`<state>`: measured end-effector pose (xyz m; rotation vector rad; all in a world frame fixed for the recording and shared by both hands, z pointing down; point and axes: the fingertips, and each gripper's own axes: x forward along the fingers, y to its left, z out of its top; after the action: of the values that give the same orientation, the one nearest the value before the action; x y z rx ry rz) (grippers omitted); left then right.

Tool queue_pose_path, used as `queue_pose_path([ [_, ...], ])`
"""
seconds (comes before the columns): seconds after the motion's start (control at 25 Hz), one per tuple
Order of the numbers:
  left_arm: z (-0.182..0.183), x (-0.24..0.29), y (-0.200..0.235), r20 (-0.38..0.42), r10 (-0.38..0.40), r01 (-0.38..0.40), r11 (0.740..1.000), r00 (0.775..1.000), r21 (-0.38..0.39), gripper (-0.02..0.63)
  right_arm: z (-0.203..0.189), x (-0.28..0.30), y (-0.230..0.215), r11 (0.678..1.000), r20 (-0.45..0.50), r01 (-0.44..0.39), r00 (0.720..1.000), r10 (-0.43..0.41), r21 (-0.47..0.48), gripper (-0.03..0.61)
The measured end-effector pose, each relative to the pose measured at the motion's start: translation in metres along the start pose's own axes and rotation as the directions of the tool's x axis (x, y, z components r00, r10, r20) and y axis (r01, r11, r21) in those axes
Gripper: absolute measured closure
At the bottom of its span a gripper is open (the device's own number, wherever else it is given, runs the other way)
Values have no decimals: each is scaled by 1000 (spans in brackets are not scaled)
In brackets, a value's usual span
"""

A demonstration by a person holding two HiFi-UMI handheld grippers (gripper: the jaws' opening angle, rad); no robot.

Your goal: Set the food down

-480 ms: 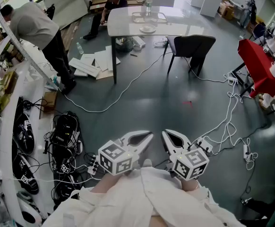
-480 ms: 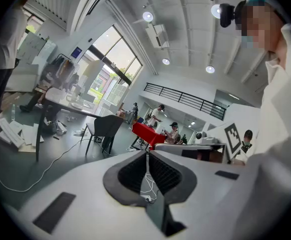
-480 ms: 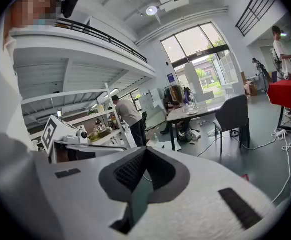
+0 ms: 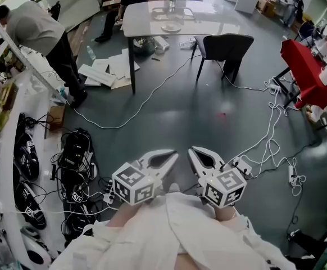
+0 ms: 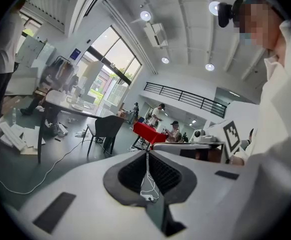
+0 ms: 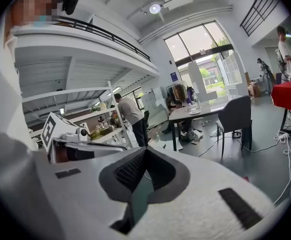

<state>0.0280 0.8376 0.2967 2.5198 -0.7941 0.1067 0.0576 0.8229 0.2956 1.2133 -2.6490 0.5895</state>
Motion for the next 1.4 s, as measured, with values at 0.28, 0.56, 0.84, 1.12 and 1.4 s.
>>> queue_pose_path([
  [0.28,0,7,3,8,25,-25,1000,1000,13,594,-1,-2,-2,999,5,-40,999,40,8,577],
  [0.56,-3,27,0,14,50,-50,998,999,36,594,0,-12,-18,997,25,-72,997,71,34,577],
  [0.84,-9,36,7,33,79,-78,997,996,-20,594,-9,-4,-38,994,0,-91,996,92,67,577],
  [1.12,17,66,60,22,76,-76,997,997,4,594,16,48,-69,993,26,-100,995,99,57,577],
  [1.4,89,96,144,60,82,-84,996,995,30,594,71,124,-114,997,46,-73,996,71,32,577],
])
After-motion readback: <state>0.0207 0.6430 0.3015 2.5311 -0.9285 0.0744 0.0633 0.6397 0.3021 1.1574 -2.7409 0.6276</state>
